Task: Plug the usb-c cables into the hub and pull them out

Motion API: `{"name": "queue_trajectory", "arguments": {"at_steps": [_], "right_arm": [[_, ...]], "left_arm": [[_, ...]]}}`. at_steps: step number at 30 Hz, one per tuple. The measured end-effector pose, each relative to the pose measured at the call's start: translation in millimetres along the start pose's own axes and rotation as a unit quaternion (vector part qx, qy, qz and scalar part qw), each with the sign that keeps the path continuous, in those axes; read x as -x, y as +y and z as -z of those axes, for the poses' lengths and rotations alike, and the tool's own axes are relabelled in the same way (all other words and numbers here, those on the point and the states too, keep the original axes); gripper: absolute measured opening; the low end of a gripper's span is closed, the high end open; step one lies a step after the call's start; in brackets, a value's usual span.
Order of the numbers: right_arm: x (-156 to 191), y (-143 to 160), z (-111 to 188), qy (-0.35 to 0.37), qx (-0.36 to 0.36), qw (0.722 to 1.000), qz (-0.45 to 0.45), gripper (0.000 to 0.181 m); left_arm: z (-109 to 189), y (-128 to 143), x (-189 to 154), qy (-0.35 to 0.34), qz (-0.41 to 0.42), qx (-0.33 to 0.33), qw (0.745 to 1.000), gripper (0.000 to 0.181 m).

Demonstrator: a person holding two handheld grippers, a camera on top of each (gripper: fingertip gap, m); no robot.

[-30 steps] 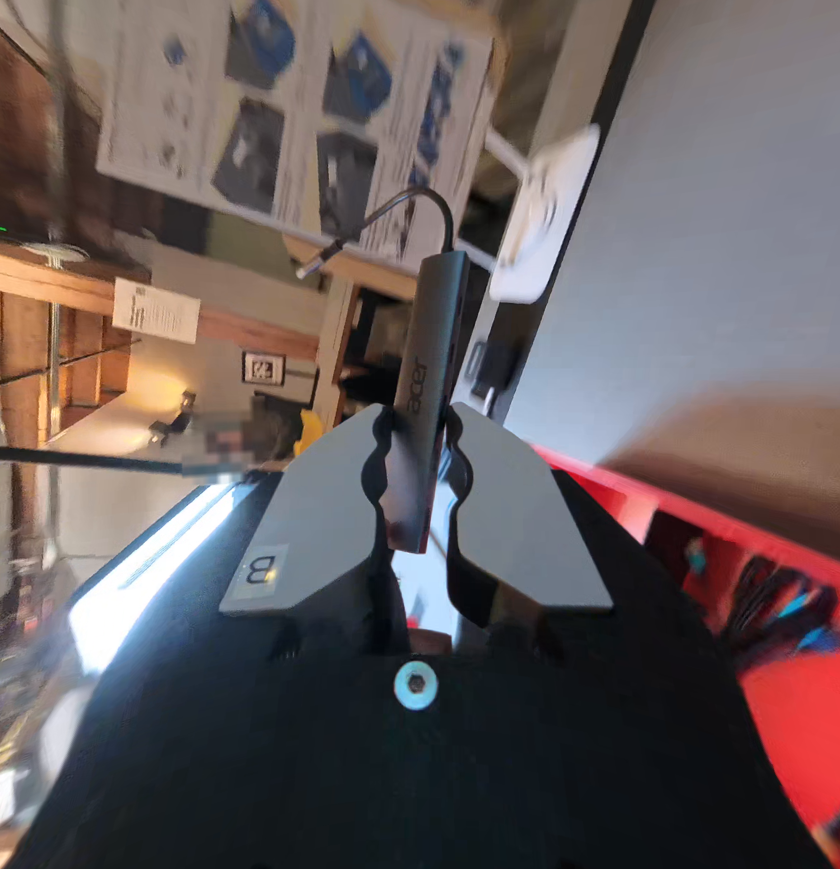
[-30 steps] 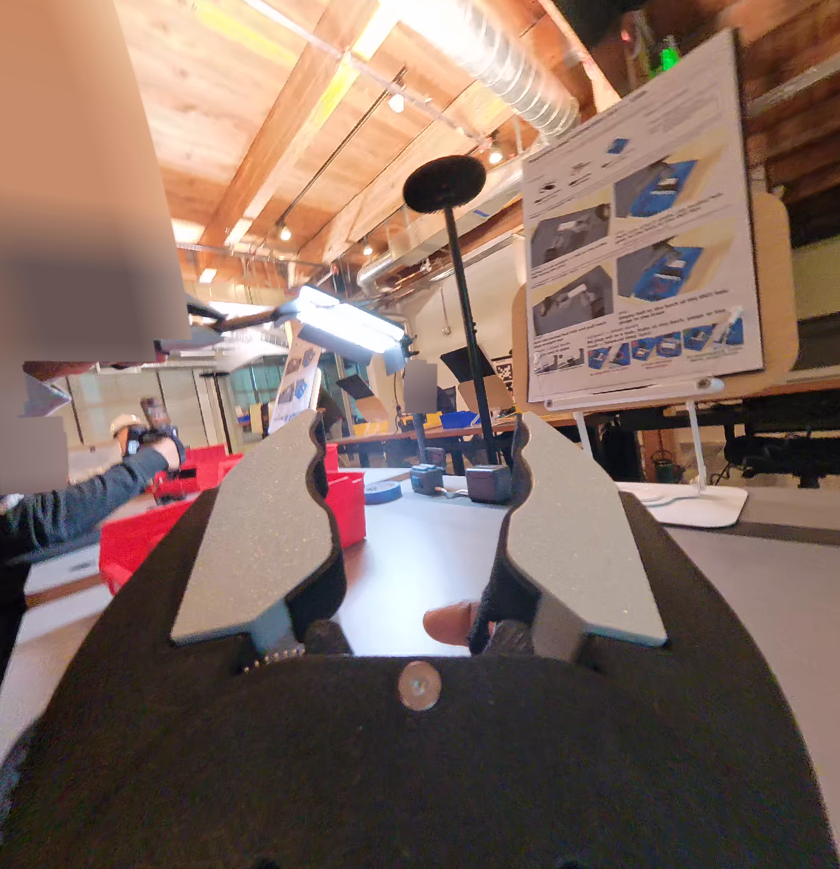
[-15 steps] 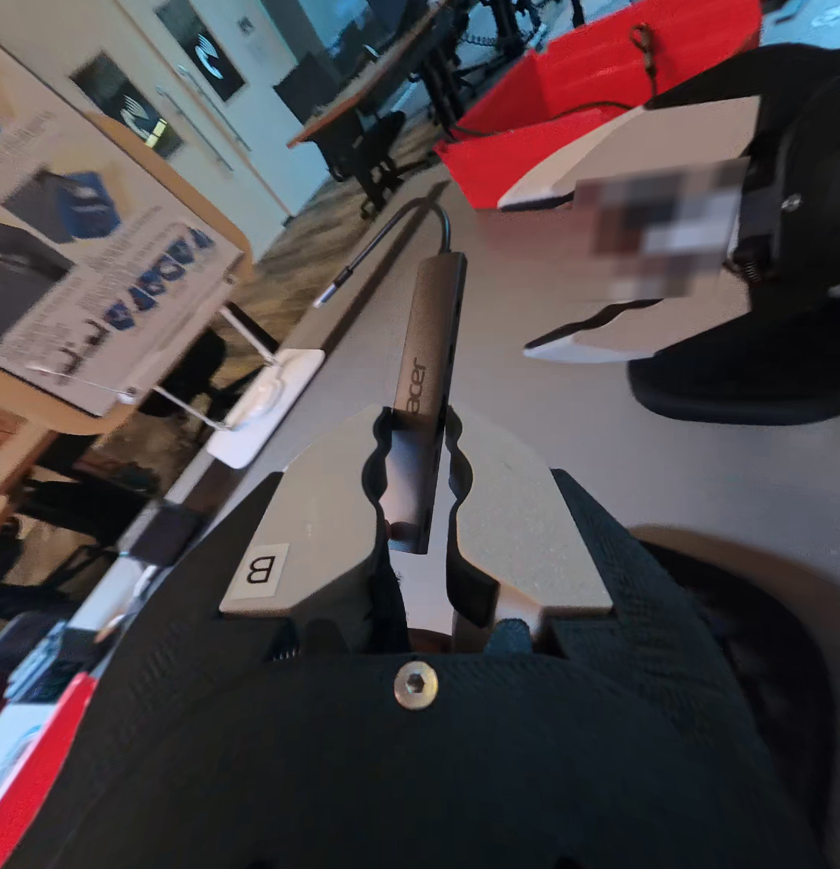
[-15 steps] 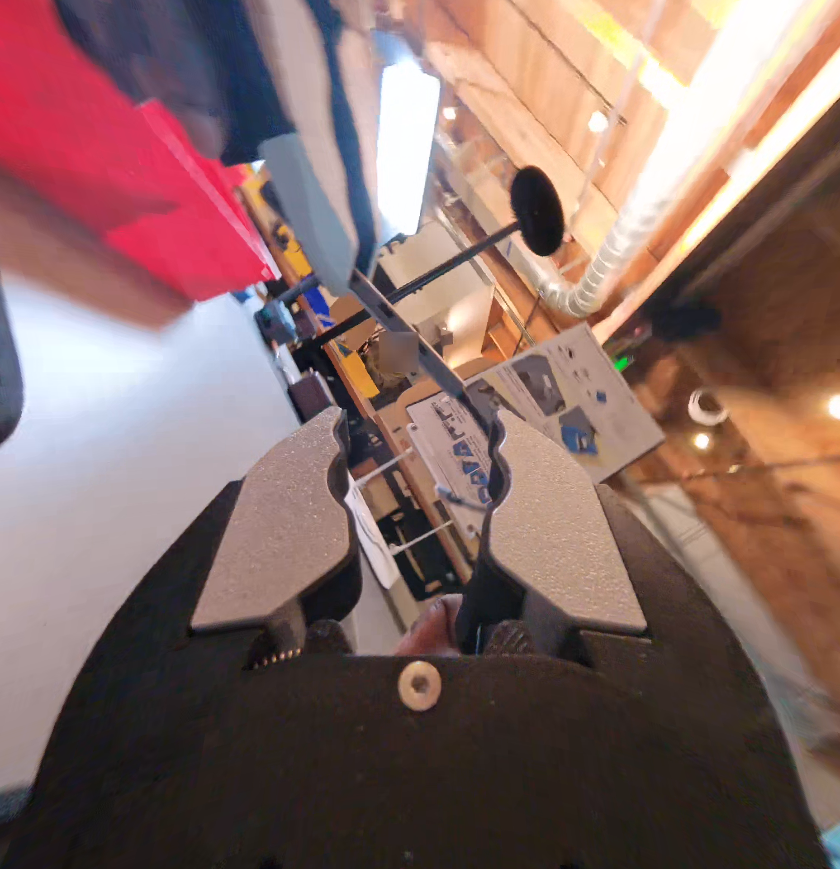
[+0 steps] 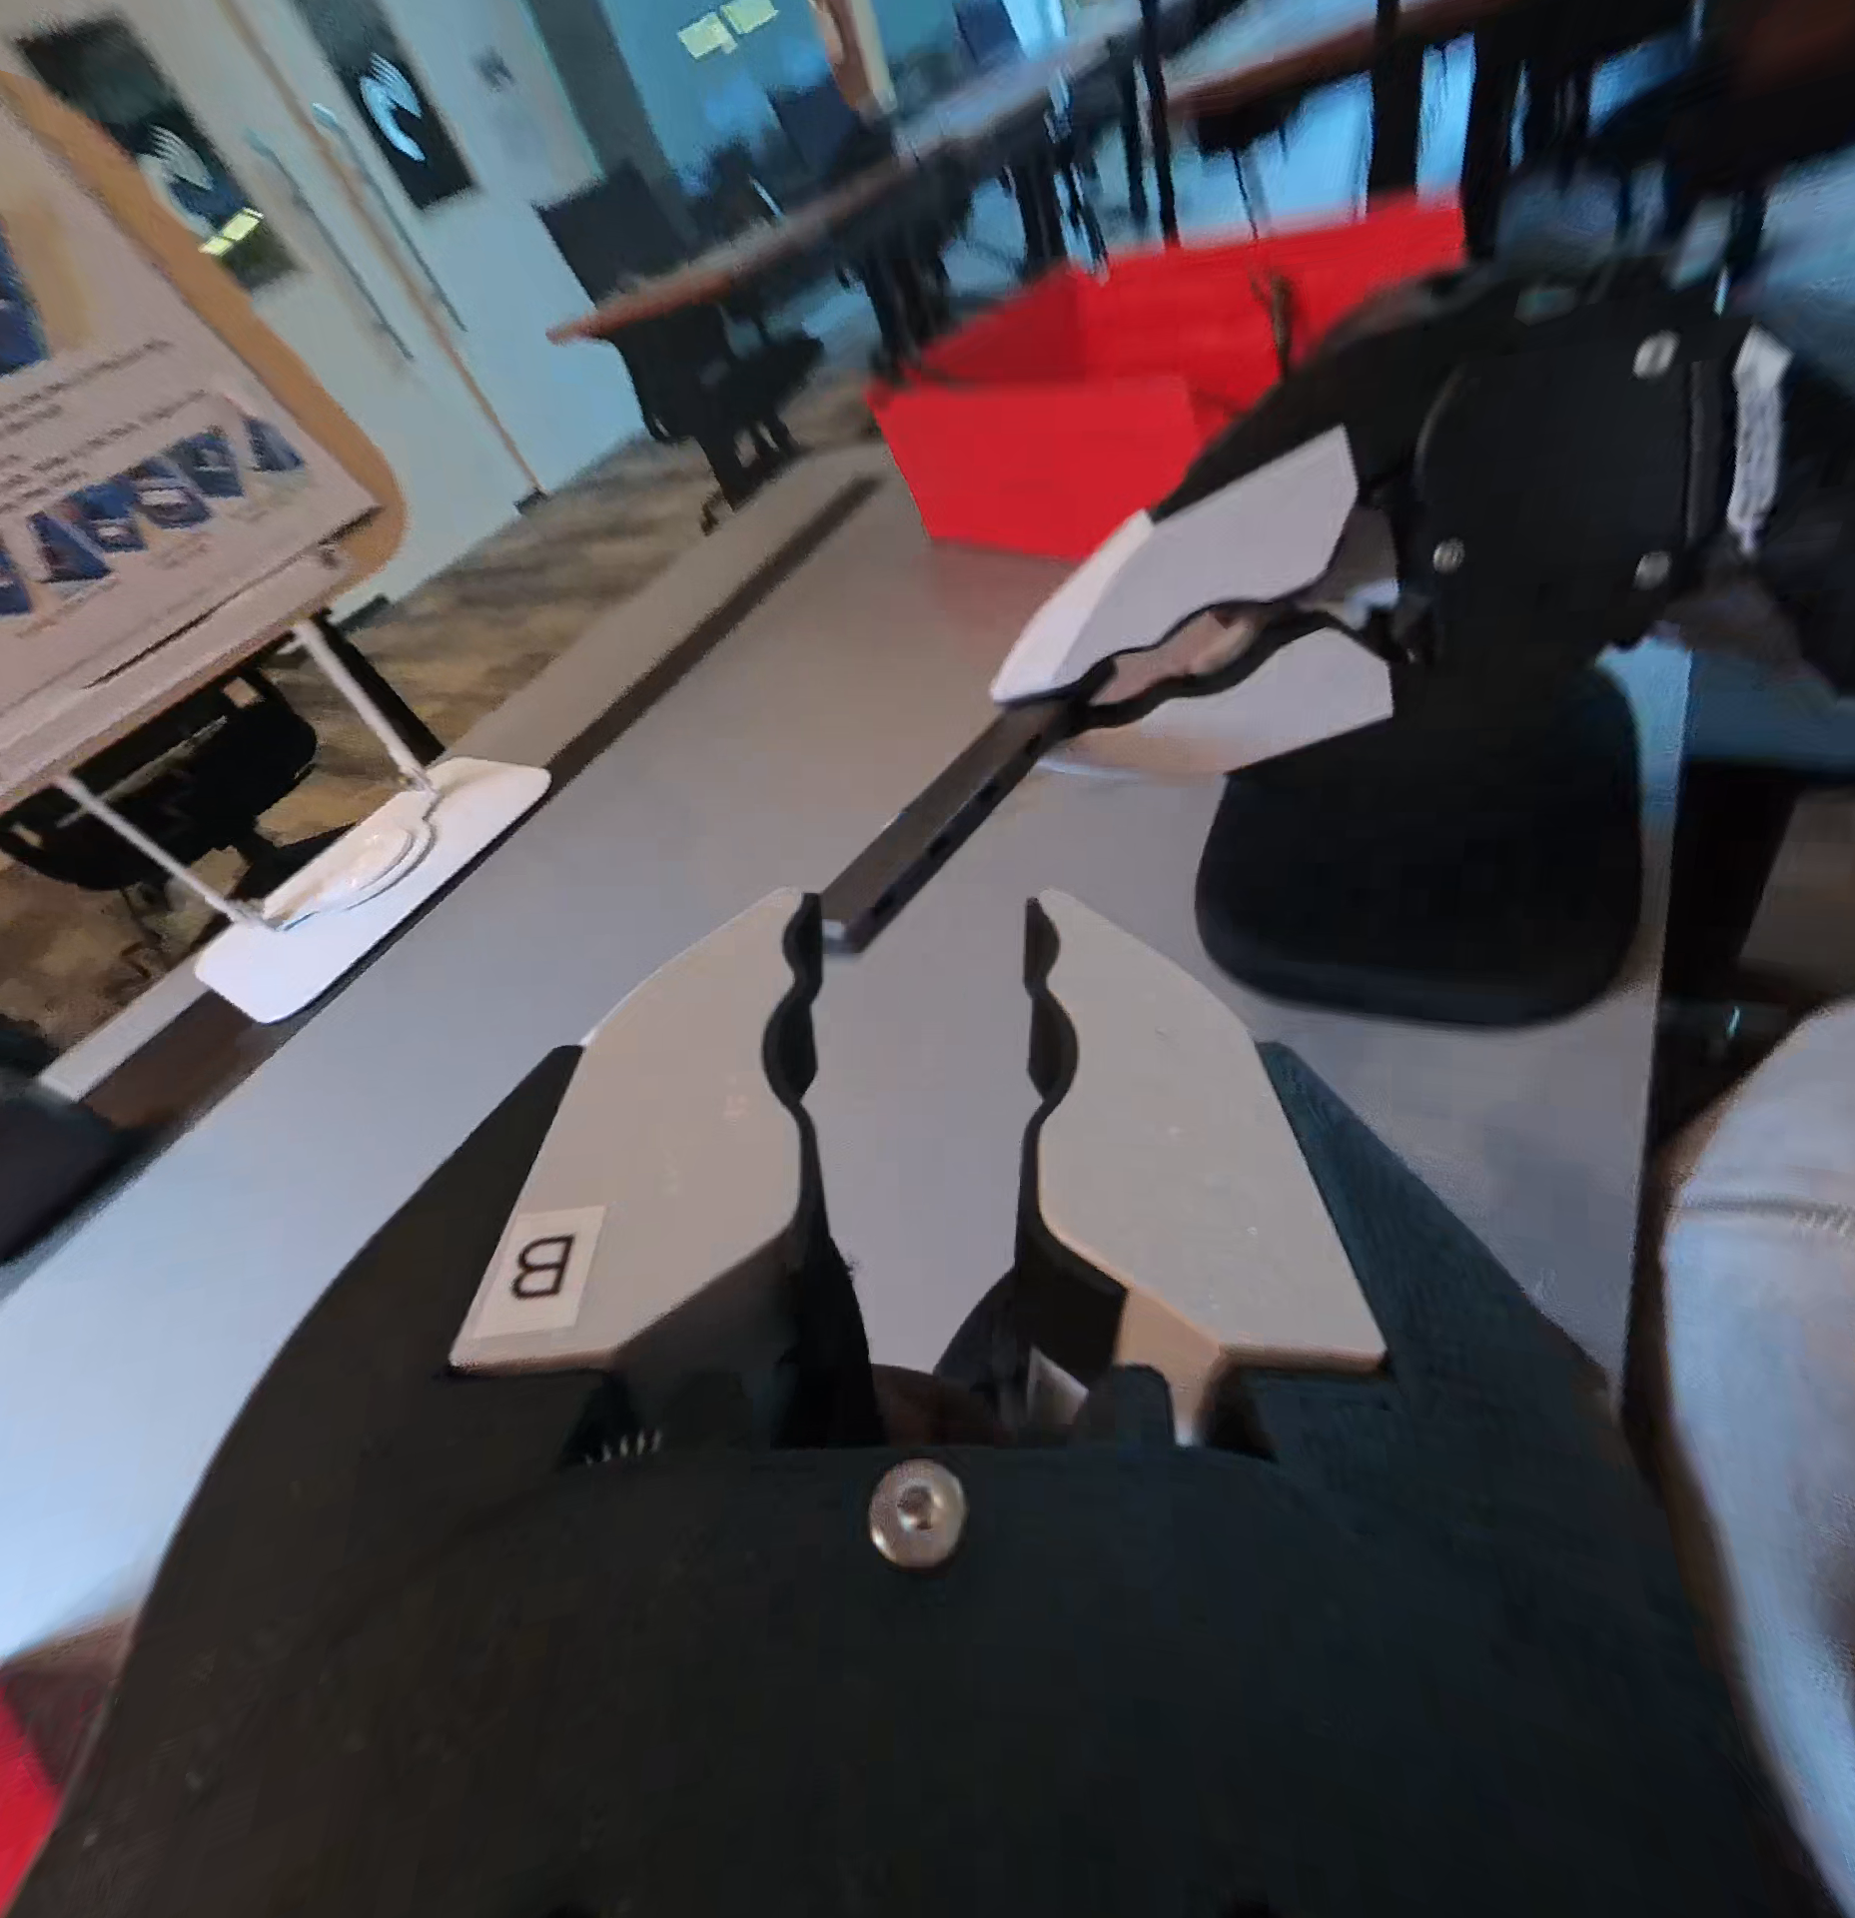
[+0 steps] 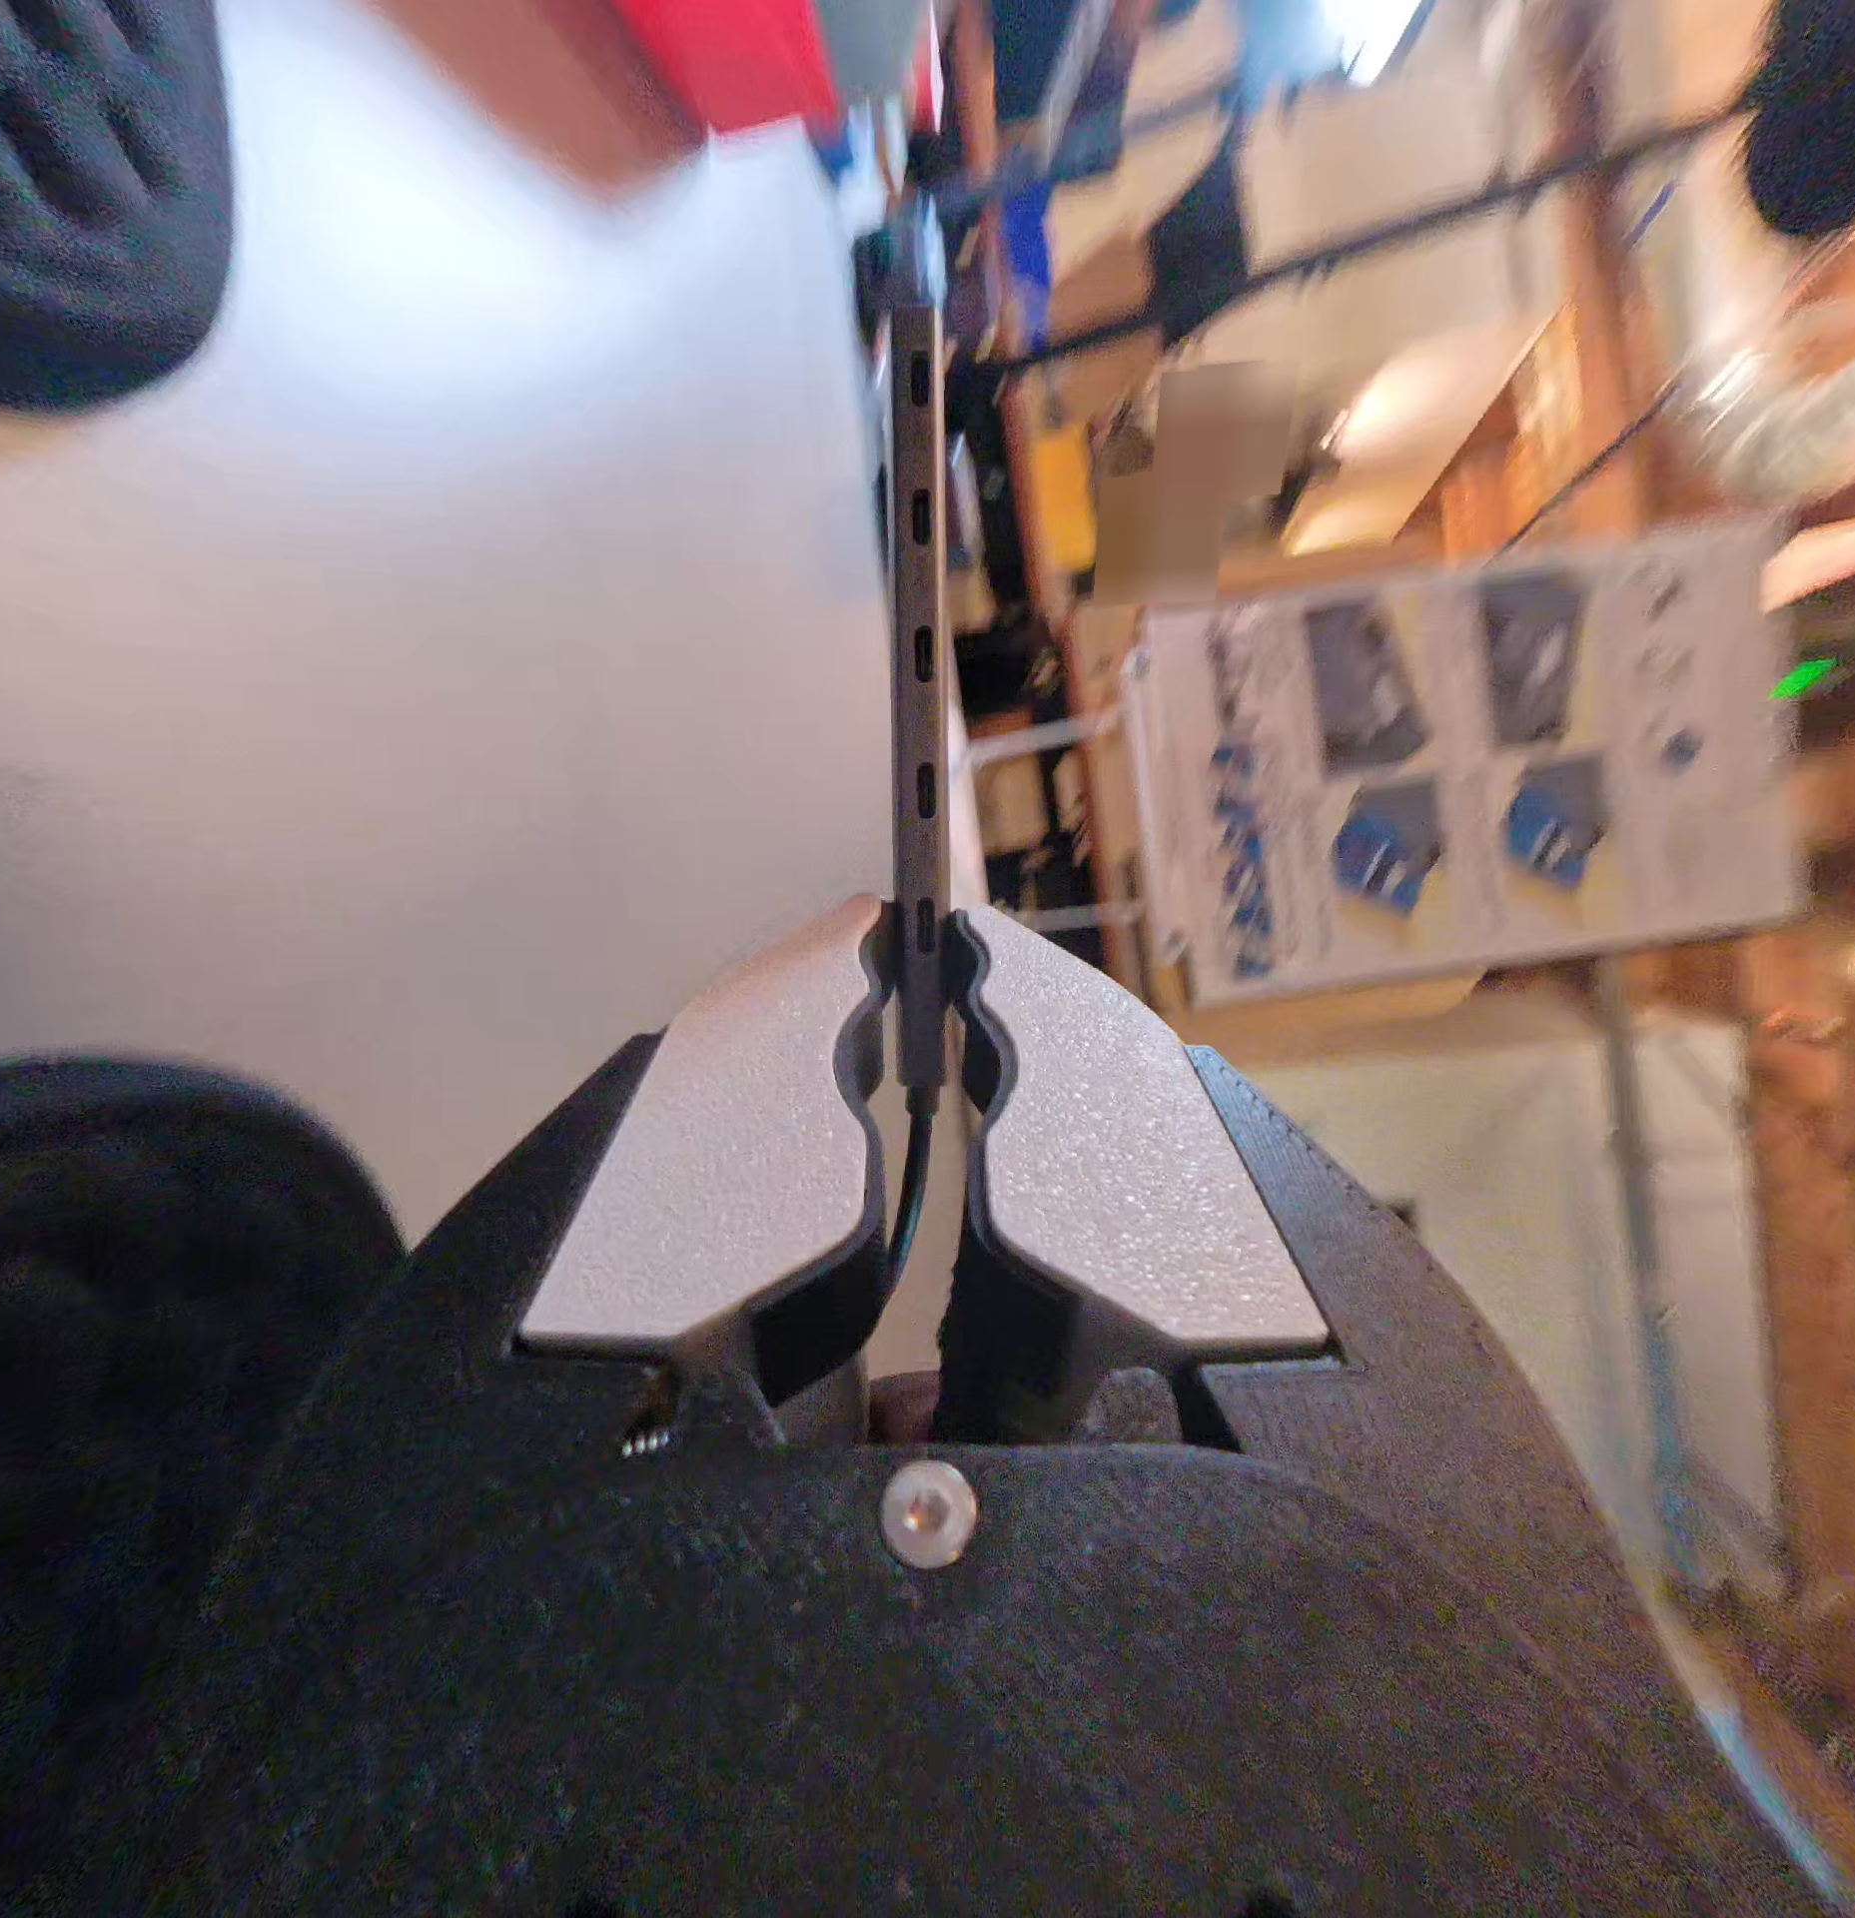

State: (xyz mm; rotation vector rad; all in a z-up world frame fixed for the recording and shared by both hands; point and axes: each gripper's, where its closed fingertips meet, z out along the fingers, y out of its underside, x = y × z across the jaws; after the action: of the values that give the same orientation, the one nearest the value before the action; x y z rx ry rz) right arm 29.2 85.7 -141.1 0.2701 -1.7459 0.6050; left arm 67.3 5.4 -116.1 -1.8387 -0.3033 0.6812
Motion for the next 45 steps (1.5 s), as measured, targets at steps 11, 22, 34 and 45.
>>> {"name": "queue_trajectory", "arguments": {"at_steps": [11, 22, 34, 45], "right_arm": [[-33, 21, 71, -0.072, -0.086, 0.987, -0.119, 0.009], [30, 84, 61, -0.192, 0.249, 0.948, -0.044, 0.009], [82, 20, 69, -0.380, 0.209, 0.849, -0.302, 0.039], [-67, 28, 49, -0.099, -0.280, 0.757, -0.582, 0.098]], "left_arm": [[49, 8, 39, -0.089, 0.169, -0.118, 0.975, 0.041], [48, 29, 42, -0.117, 0.116, -0.059, 0.985, 0.040], [65, 25, 52, -0.127, 0.118, -0.074, 0.982, 0.039], [156, 7, 82, -0.154, 0.167, -0.117, 0.967, 0.055]]}}
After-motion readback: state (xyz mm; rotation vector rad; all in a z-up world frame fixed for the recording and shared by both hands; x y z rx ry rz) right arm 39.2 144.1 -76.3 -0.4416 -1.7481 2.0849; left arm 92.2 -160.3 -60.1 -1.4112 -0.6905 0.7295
